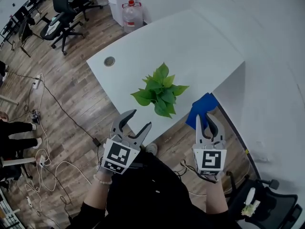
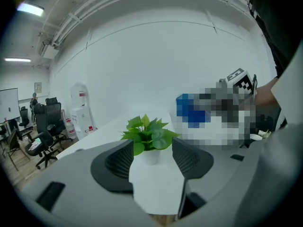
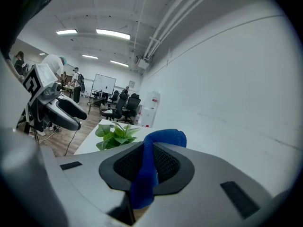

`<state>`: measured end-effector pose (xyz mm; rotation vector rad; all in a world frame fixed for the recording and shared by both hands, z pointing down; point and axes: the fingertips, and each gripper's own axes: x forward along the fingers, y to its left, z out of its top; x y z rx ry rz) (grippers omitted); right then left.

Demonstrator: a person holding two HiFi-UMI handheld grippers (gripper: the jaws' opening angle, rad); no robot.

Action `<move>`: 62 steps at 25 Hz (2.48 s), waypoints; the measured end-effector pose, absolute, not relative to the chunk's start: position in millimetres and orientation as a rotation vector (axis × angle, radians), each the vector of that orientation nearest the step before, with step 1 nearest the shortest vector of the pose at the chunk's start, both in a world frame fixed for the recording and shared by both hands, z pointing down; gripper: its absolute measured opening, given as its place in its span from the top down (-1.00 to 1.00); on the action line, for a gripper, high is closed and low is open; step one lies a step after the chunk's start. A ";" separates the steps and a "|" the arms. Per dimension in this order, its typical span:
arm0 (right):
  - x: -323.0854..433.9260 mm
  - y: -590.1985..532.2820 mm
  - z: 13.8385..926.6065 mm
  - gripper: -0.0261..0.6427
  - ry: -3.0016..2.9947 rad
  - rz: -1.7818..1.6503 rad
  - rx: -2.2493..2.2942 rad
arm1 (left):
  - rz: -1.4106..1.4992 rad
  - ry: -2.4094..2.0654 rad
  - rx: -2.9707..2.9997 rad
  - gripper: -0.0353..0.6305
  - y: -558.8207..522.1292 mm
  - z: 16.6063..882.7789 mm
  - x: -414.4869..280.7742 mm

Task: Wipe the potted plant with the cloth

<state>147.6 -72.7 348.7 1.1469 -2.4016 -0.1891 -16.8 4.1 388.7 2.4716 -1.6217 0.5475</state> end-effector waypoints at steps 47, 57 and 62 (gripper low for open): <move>122.8 -162.2 441.9 0.67 -2.303 -0.190 0.909 | 0.738 -1.327 2.492 -0.29 -95.8 517.3 -4.2; 81.9 -193.4 457.8 0.67 -2.420 -0.254 0.497 | 0.832 -1.182 2.547 -0.25 -95.8 519.6 -10.5; 60.8 -181.3 475.4 0.67 -2.286 -0.410 0.072 | 0.866 -1.146 2.550 -0.25 -95.2 520.8 -11.4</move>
